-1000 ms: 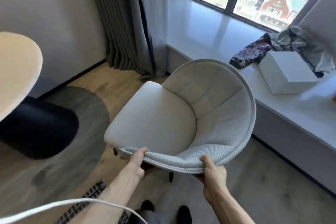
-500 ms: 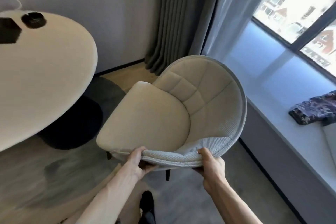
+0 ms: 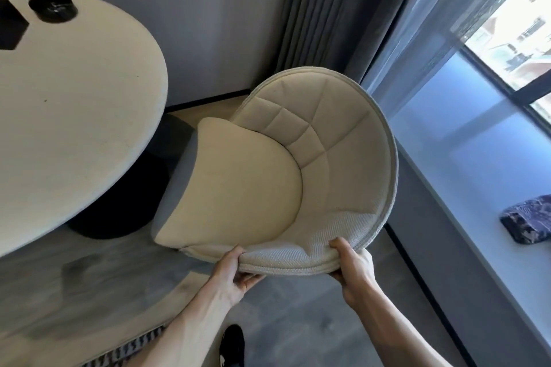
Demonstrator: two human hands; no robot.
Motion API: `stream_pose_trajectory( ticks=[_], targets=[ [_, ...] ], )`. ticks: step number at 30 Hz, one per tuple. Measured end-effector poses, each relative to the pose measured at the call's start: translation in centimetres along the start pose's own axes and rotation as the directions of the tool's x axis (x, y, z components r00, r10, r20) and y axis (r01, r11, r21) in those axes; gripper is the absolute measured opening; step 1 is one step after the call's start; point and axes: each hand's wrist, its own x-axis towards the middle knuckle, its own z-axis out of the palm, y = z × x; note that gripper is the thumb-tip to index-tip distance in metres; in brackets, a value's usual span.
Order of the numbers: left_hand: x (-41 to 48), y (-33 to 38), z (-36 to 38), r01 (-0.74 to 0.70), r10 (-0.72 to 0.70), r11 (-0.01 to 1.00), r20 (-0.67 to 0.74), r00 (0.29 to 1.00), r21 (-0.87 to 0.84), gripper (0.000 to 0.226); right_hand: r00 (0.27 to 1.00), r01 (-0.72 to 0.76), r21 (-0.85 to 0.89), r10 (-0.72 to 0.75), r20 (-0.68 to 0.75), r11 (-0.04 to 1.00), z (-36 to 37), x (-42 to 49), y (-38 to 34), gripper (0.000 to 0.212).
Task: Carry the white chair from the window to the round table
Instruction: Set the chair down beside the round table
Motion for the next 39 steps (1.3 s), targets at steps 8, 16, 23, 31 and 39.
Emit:
stream_pose_trajectory(
  ticks=[8, 16, 23, 31, 39],
  targets=[
    [-0.3, 0.6, -1.2, 0.02, -0.019, 0.999, -0.038, 0.999, 0.049, 0.007, 0.999, -0.041, 0.057, 0.043, -0.027, 0.998, 1.0, -0.6, 1.5, 0.011],
    [-0.4, 1.0, -4.3, 0.064, -0.058, 0.995, -0.081, 0.995, 0.08, 0.017, 0.996, -0.078, 0.061, 0.08, -0.033, 0.995, 1.8, -3.1, 4.2, 0.007],
    [-0.8, 1.0, -3.7, 0.123, -0.117, 0.991, -0.117, 0.986, 0.045, 0.012, 0.995, -0.098, 0.063, 0.099, -0.013, 0.993, 1.6, -3.2, 4.4, 0.022],
    [-2.5, 0.2, -2.5, 0.094, -0.091, 0.995, -0.092, 0.992, 0.029, 0.02, 0.991, -0.132, 0.03, 0.132, -0.019, 0.991, 1.7, -3.6, 4.6, 0.03],
    [-2.9, -0.2, -3.9, 0.012, -0.012, 1.0, -0.035, 0.999, 0.015, 0.032, 0.995, -0.086, -0.186, 0.092, 0.027, 0.979, 0.6, -3.9, 4.4, 0.032]
  ],
)
